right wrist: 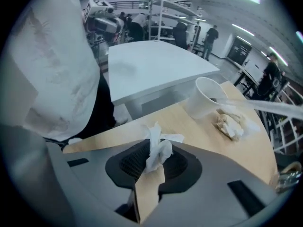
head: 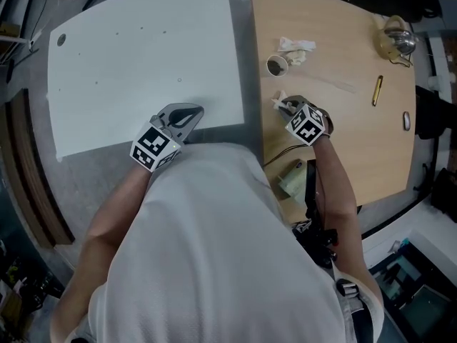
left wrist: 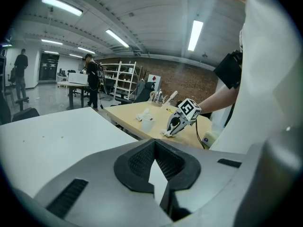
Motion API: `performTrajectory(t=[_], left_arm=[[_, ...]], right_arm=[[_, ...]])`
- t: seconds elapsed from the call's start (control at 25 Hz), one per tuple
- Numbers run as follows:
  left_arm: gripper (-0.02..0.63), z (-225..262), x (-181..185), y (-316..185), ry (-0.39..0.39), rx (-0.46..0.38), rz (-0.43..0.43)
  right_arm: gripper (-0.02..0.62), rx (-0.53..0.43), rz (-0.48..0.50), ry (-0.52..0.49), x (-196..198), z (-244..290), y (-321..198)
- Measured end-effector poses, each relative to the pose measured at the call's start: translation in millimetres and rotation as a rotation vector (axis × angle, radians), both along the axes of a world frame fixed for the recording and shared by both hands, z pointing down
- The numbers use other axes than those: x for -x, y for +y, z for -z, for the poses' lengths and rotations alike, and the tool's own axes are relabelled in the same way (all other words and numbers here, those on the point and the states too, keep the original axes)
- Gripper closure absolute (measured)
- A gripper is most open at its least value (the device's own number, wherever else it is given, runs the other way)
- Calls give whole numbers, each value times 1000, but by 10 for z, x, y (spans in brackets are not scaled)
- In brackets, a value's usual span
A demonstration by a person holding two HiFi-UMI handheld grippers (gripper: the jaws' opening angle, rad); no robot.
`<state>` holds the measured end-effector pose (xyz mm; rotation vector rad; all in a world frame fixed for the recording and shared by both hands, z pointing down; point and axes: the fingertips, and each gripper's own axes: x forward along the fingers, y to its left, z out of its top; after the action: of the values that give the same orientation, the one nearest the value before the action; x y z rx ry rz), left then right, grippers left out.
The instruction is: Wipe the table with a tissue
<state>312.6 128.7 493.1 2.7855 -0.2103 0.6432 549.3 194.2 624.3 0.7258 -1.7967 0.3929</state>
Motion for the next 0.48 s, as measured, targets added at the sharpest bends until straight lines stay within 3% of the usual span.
performTrajectory(t=[0.12, 0.2, 0.32, 0.48], left_arm=[[603, -13, 62, -3, -4, -2, 22], [603, -6, 112, -7, -4, -5, 39], [603, -14, 209, 3, -5, -2, 69], [603, -56, 336, 31, -13, 7, 108]], right_arm=[[523, -47, -166, -69, -13, 46, -1], [523, -95, -306, -173, 23, 144, -3], [523, -154, -513, -480, 210, 423, -52], [523, -201, -661, -1008, 518, 924, -210]])
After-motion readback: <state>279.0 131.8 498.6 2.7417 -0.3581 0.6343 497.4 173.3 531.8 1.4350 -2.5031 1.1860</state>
